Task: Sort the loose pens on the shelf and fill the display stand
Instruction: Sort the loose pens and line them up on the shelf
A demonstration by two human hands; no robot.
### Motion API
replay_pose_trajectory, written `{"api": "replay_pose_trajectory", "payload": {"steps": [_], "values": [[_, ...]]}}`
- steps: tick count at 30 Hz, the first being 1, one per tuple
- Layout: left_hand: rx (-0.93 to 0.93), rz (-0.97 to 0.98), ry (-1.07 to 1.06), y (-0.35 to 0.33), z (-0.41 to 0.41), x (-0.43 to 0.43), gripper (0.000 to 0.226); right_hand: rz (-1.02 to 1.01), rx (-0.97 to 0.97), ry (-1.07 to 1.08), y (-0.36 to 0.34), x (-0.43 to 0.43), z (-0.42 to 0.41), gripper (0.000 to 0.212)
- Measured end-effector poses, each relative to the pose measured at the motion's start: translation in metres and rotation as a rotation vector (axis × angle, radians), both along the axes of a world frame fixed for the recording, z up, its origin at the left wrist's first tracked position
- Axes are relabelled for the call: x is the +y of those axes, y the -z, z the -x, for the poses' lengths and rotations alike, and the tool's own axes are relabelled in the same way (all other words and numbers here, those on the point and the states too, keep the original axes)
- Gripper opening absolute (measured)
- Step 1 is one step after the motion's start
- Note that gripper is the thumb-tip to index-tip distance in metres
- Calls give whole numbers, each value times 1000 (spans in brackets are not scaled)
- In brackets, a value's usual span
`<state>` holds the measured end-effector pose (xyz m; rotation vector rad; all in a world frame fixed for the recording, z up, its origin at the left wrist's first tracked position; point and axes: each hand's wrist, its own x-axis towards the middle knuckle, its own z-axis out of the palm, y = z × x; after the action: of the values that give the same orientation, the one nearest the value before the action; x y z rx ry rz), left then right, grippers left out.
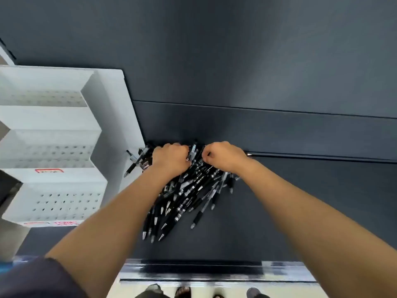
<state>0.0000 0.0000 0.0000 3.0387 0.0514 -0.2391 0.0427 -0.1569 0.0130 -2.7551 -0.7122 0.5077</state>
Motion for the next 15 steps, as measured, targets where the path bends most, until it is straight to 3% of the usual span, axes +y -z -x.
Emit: {"api": "replay_pose_trajectory", "payload": {"steps": [4, 10, 15], "values": [[52, -39, -95, 15, 1, -2, 43, 15, 46, 4, 12, 3, -2, 19], [119, -34, -184, 21, -2, -6, 35, -98, 139, 11, 19, 12, -6, 20], [61, 295, -330, 15, -3, 5, 19, -195, 191, 84, 22, 15, -13, 18]]}}
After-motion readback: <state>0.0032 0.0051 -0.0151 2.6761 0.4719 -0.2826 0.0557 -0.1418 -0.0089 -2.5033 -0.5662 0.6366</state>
